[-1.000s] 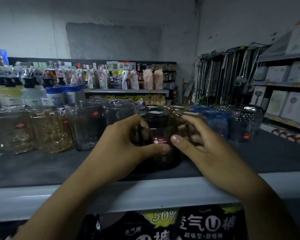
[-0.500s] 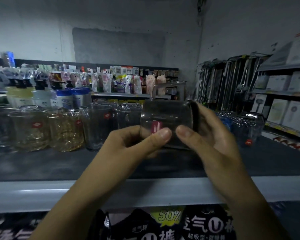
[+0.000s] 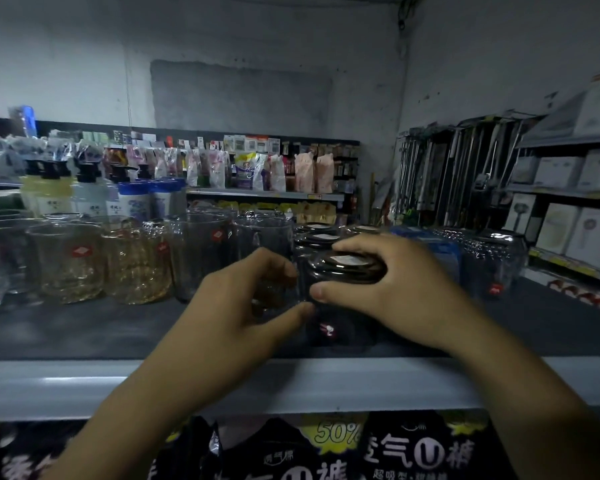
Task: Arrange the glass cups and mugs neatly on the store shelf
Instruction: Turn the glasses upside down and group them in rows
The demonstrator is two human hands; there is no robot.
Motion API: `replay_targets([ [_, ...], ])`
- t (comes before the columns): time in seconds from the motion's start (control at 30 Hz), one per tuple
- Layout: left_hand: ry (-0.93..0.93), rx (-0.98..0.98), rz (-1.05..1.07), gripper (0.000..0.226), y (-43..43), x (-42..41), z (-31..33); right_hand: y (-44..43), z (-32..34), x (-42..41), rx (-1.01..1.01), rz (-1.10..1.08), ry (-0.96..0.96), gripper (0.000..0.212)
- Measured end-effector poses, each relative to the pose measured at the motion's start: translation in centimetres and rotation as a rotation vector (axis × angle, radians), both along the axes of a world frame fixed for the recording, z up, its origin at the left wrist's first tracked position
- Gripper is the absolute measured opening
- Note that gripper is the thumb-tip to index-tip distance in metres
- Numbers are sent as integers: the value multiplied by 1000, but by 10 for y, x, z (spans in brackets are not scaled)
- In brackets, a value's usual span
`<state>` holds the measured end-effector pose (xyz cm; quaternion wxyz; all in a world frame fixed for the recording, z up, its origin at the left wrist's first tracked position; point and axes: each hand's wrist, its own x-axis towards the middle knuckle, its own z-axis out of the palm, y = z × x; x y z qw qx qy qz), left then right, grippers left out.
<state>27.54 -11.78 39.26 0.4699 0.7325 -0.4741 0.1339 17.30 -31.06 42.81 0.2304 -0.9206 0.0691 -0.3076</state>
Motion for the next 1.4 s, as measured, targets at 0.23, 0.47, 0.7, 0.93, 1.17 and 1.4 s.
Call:
replay_targets([
  [0.23,-151,23,-12,52,-8,4,0,0,-3,-6,8,-29,26,75],
  [0.47,-303,48,34,54,-24,4,3,-41,13,19,-119,24,-90,30],
  [0.7,-315,5,62,53,-29,11,-4,-46,10,37,-304,142,-14,54],
  [0.93,-320,1,67,54,-32,15,-6,-50,12,41,-270,136,-18,55],
  [1.17,-464,-1,215,44,-7,25,19,-44,33,51,-167,169,12,37],
  [1.4,-472,377,216,45,9,70,69,-11,61,85,-241,255,176,32],
])
